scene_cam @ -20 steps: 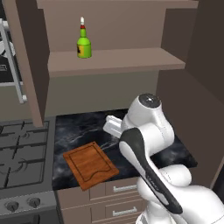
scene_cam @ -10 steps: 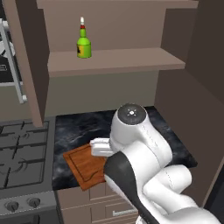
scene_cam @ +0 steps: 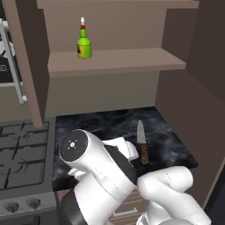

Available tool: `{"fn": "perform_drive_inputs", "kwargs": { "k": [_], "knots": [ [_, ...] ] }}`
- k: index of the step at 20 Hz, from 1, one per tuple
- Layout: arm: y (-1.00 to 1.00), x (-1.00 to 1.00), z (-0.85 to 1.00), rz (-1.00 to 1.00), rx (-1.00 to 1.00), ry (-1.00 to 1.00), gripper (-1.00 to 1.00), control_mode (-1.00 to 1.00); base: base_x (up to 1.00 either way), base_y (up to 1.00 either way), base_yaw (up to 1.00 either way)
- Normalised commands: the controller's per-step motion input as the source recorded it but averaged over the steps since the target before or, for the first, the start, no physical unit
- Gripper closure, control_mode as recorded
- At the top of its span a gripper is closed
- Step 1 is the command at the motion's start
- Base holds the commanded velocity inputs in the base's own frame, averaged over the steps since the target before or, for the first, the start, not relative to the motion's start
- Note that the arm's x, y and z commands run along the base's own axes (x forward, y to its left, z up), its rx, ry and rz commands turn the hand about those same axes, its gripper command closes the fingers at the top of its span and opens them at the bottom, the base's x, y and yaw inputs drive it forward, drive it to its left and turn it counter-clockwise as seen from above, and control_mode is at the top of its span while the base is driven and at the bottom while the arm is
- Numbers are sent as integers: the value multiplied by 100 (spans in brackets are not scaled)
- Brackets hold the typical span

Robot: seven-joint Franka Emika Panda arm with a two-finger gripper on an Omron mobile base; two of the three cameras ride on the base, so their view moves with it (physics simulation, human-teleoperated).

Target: Move the cutting board and knife to the sink. Then move spray from the cabinet to the counter.

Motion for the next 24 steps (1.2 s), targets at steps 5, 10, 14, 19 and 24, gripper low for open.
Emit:
{"fn": "perform_drive_inputs", "kwargs": {
  "k": [5,10,14,19,24],
  "knots": [
    [18,-18,-15,8,-28,0,-100,-100,0,0,0],
    [7,0,-37,1,-21,0,-100,-100,0,0,0],
    [3,2,-38,0,-16,0,-100,-100,0,0,0],
    [3,9,-33,0,-17,2,-100,-100,0,0,0],
    [4,11,-24,9,-16,10,-100,-100,0,0,0]
  ]
}}
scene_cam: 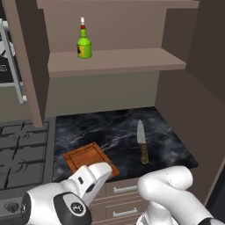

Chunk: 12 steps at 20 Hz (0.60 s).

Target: Move the cutting board and knife to the sink. Then move spray from the cabinet to the counter.

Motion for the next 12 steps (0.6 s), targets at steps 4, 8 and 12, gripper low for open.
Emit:
{"fn": "perform_drive_inputs", "kwargs": {
  "k": [4,8,12],
  "knots": [
    [8,13,-29,22,-23,16,-100,-100,0,0,0],
    [23,19,-25,17,-27,15,-100,-100,0,0,0],
    [13,19,-19,13,-22,3,-100,-100,0,0,0]
  ]
}}
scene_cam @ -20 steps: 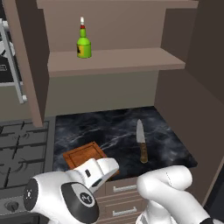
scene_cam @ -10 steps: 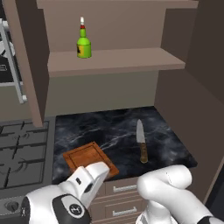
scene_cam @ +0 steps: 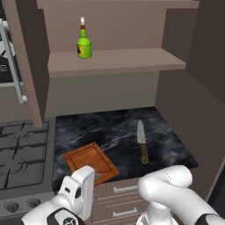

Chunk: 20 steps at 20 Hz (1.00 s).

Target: Move the cutting board and knife to the sink. Then move spray from the cabinet to the counter.

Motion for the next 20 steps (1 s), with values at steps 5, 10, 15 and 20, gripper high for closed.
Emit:
{"fn": "perform_drive_inputs", "kwargs": {
  "k": [5,10,15,20],
  "knots": [
    [2,17,-23,11,-12,0,-100,-100,0,0,0],
    [0,21,-24,11,-5,0,-100,-100,0,0,0],
    [0,27,-23,9,0,0,-100,-100,0,0,0],
    [0,27,-24,5,0,1,-100,-100,0,0,0]
  ]
}}
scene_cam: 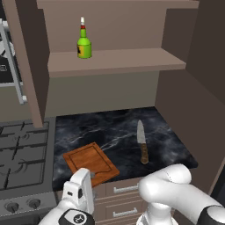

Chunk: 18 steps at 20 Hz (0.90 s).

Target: Move the cutting board and knife to the sink. Then move spray from the cabinet to the counter.

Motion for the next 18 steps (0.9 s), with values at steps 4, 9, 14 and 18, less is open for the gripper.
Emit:
{"fn": "perform_drive_inputs", "kwargs": {
  "k": [4,9,14,18],
  "knots": [
    [1,11,-35,3,0,4,-100,-100,0,0,0],
    [5,8,-35,1,0,7,-100,-100,0,0,0],
    [9,10,-24,1,-1,5,-100,-100,0,0,0],
    [13,18,-15,2,-2,2,-100,-100,0,0,0]
  ]
}}
